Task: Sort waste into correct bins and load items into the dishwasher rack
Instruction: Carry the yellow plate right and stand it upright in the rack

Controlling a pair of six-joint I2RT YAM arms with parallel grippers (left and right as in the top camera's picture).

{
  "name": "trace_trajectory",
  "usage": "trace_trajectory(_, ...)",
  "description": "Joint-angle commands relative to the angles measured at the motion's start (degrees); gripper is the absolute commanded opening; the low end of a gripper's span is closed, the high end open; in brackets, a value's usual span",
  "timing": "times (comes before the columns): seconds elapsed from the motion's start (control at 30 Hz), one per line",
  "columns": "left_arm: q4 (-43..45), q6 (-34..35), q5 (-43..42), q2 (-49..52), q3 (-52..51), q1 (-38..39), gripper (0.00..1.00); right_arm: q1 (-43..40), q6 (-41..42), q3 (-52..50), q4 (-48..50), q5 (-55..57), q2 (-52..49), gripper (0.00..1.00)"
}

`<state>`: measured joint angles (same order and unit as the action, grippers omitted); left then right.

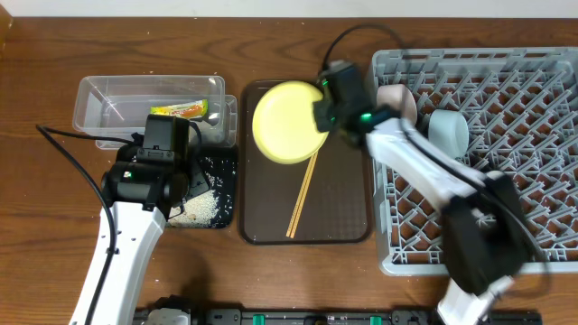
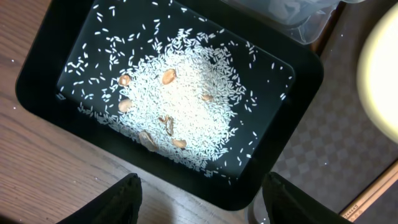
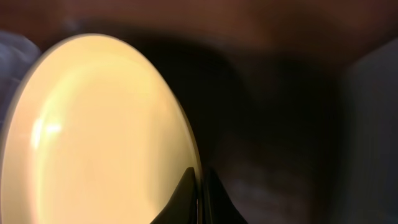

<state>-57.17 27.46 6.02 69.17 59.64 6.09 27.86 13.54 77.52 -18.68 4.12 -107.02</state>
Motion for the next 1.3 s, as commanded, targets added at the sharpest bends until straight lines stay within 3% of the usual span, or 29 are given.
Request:
trace_trajectory(0.0, -0.2, 0.9, 0.9, 0.2, -0.3, -0.3, 0.65, -2.1, -5.1, 0.5, -3.0, 1.6, 9.4, 0.01)
trace_trajectory(0.37, -0.2, 0.9, 0.9, 0.2, -0.3, -0.3, 0.65, -10.2, -14.1, 0.5, -24.2, 19.9, 30.8, 0.01)
trace_trajectory(0.57, 0.2, 0.9, 0.9, 0.2, -0.3, -0.3, 0.65, -12.9, -20.8, 0.5, -31.9, 31.6, 37.3, 0.01)
trace_trajectory(0.8, 0.7, 0.9, 0.9, 0.2, -0.3, -0.3, 0.65, -12.9, -22.7, 0.4, -42.6, 45.5, 36.7, 0.01)
trace_trajectory(1.03, 0.7, 0.9, 0.9, 0.2, -0.3, -0.3, 0.65, -12.8, -16.8, 0.3, -49.3, 46.4, 32.9, 0.01)
trace_trajectory(1.27, 0.7, 0.9, 0.9, 0.2, -0.3, -0.3, 0.65, -10.0, -16.8, 0.3, -50.6, 46.2, 27.6, 0.01)
